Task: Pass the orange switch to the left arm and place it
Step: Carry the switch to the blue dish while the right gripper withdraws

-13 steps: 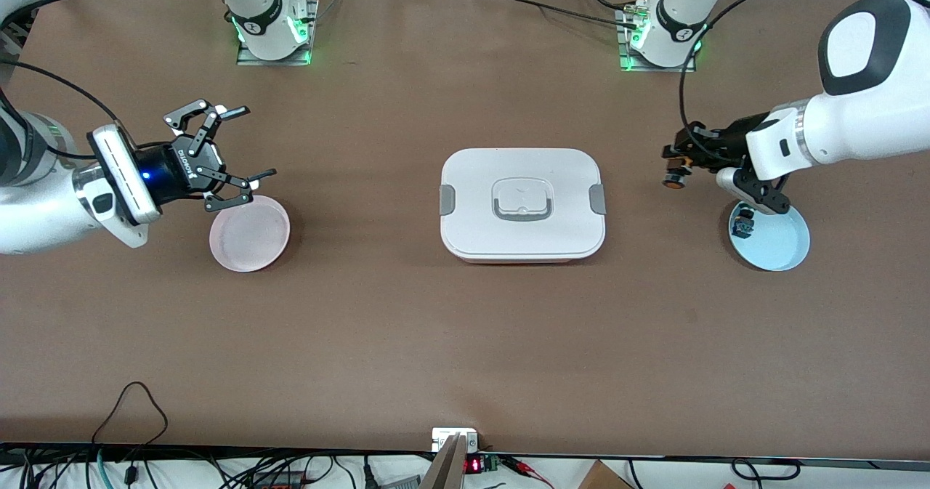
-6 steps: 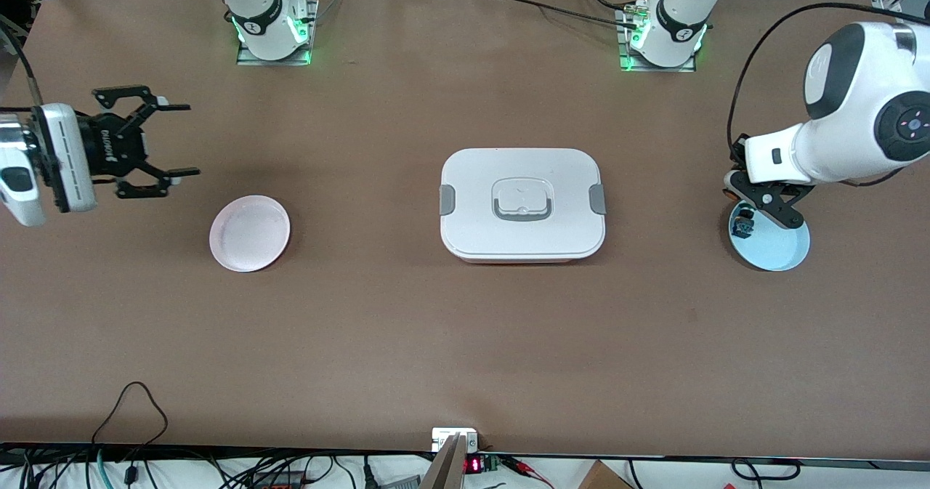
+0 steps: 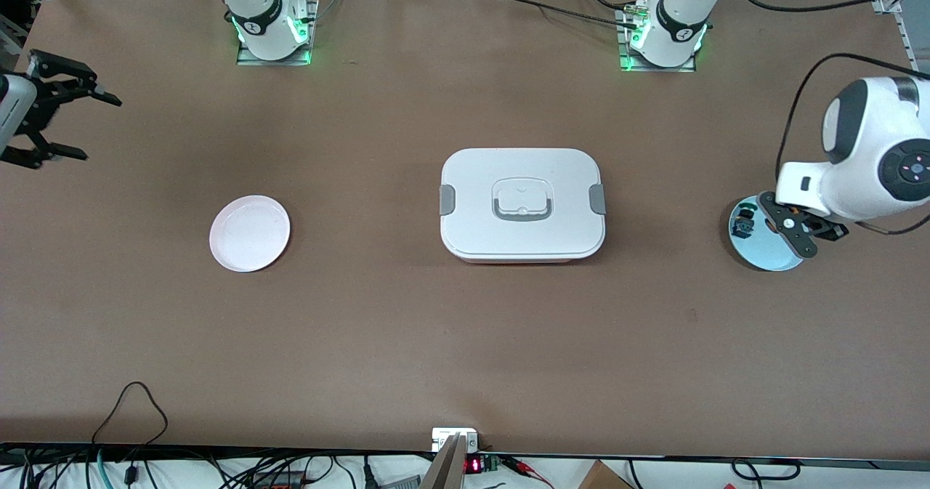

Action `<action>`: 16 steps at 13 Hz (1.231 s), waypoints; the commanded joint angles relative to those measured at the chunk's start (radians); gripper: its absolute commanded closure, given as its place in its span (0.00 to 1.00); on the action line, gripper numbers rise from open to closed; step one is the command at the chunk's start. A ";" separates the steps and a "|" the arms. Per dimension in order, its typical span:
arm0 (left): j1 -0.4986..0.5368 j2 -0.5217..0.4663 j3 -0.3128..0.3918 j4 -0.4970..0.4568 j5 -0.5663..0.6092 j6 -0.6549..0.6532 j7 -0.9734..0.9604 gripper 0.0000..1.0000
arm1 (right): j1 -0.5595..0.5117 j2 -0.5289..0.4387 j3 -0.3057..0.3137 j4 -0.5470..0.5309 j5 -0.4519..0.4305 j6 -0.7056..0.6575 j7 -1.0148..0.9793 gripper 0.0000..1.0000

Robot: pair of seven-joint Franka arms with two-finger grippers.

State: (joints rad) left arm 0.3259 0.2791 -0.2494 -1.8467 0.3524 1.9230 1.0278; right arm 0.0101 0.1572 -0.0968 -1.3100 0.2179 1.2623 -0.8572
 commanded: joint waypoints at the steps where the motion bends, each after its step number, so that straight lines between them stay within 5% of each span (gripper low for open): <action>1: 0.102 0.066 -0.011 -0.017 0.028 0.170 0.258 1.00 | 0.059 -0.071 -0.001 -0.031 -0.109 0.011 0.192 0.00; 5: 0.209 0.126 -0.011 -0.107 0.092 0.373 0.391 1.00 | 0.106 -0.140 0.006 -0.098 -0.179 0.014 0.374 0.00; 16: 0.275 0.241 -0.011 -0.163 0.115 0.476 0.483 1.00 | 0.136 -0.131 -0.003 -0.238 -0.229 0.213 0.563 0.00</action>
State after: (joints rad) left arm 0.5838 0.5260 -0.2473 -2.0009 0.4381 2.3833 1.4851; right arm 0.1471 0.0425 -0.0953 -1.5280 -0.0022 1.4401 -0.3355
